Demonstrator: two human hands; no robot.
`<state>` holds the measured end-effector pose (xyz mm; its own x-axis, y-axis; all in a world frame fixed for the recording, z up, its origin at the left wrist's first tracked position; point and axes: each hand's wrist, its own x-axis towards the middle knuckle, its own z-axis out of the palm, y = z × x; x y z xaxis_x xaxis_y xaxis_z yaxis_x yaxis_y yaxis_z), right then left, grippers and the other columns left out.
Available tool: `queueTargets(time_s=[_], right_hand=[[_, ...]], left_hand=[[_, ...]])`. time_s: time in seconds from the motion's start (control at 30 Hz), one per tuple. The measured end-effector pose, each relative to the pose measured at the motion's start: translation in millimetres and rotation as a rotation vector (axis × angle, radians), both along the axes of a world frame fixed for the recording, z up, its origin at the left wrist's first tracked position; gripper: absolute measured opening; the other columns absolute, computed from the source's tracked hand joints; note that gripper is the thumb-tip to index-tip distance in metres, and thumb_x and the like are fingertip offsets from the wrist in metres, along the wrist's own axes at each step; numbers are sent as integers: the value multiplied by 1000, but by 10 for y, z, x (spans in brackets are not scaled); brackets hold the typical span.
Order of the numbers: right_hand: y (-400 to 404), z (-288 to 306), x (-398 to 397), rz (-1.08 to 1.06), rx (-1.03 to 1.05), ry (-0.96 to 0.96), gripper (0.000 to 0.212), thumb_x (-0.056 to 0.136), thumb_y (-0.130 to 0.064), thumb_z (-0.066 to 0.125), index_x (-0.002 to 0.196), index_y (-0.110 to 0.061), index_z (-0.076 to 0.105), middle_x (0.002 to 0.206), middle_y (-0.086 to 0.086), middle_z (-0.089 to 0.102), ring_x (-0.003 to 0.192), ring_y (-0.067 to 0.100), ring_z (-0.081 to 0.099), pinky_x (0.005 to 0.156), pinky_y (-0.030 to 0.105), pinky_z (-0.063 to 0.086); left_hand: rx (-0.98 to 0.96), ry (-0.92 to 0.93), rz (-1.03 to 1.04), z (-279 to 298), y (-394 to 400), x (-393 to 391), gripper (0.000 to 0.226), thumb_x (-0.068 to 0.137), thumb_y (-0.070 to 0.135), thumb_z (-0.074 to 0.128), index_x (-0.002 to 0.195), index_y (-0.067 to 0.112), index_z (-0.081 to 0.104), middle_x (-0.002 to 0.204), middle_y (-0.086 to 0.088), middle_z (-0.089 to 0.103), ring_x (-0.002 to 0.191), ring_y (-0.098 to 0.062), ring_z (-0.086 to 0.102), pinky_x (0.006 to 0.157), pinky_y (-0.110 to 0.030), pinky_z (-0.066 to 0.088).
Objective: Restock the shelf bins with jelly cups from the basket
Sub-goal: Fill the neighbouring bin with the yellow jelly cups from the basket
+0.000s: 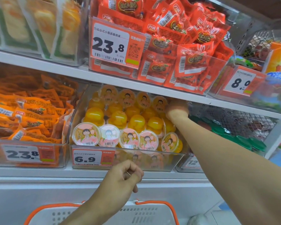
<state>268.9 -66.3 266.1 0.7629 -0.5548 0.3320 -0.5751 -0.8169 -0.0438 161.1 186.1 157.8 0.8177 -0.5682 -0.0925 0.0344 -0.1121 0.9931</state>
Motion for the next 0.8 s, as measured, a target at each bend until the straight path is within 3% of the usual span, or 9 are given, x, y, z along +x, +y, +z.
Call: queueTargets(time_s=[0.2,0.3,0.37,0.43,0.53,0.8], right_hand=[[87,-36,-80,49,-48,-29,24,95,-4,48,118,-7,57,120,15,59,109,32,59,78,34,50],[263,-132,-111,244,35,-161,27,92,-9,51,116,-13,63,114,12,64,101,32,61,75,34,52],[410,-197,-136,439,94,-186,36,91,-21,46,122,-22,65,123,7,65,110,32,58,90,40,52],[537,-221,-177,521,51,-89,46,91,-34,37,130,-30,60,141,0,55,128,32,45,107,46,40],[653,-250,-215,478,-37,5,43,97,-38,37,136,-32,55,151,-2,42,135,36,32,113,52,25],[744,-329,-223,432,-36,69,50,101,-54,26,140,-35,50,150,4,40,135,45,26,112,63,18]], left_hand=[[8,0,-8,-16,14,-1,25,96,24,60,75,35,67,81,-11,70,71,-23,63,60,-37,47],[13,-2,-2,-7,24,8,25,96,22,61,75,34,68,82,-13,70,69,-20,64,61,-37,47],[17,-8,-4,-2,26,5,27,96,20,61,74,34,67,82,-14,70,67,-14,65,64,-35,47],[27,-9,-8,-11,30,4,26,96,22,61,73,34,67,79,-13,70,66,-12,64,64,-35,47],[41,-7,-15,-28,41,5,25,96,26,61,74,36,67,74,-10,70,62,-15,60,61,-36,48],[96,-24,-38,-39,96,-1,25,96,28,61,73,35,67,74,-11,70,55,-13,54,57,-34,46]])
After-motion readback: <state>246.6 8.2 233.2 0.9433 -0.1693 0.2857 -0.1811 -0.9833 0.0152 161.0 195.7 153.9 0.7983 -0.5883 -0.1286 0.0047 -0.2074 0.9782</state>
